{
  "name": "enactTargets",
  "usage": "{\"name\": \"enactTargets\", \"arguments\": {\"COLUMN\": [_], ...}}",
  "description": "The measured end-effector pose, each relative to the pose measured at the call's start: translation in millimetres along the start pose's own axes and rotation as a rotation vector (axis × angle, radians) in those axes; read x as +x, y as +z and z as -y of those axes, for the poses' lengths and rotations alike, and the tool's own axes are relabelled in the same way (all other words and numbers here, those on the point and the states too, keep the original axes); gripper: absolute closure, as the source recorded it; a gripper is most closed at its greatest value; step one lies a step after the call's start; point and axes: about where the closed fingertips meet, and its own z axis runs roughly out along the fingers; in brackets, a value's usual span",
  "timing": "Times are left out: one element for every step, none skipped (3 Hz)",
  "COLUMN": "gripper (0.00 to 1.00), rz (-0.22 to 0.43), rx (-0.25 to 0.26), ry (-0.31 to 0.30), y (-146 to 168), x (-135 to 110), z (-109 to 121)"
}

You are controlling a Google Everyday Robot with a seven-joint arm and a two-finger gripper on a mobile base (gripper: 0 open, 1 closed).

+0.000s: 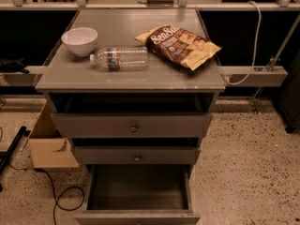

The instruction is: Close bottom drawer

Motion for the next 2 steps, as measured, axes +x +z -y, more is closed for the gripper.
{"name": "enactTargets", "arguments": {"gripper": [1.00,1.00], "rz": [0.000,-0.030], "rx": [0.000,-0.002], "ry": [0.000,-0.018], "y": [0,13], "x": [0,10], "z": [0,-16]}}
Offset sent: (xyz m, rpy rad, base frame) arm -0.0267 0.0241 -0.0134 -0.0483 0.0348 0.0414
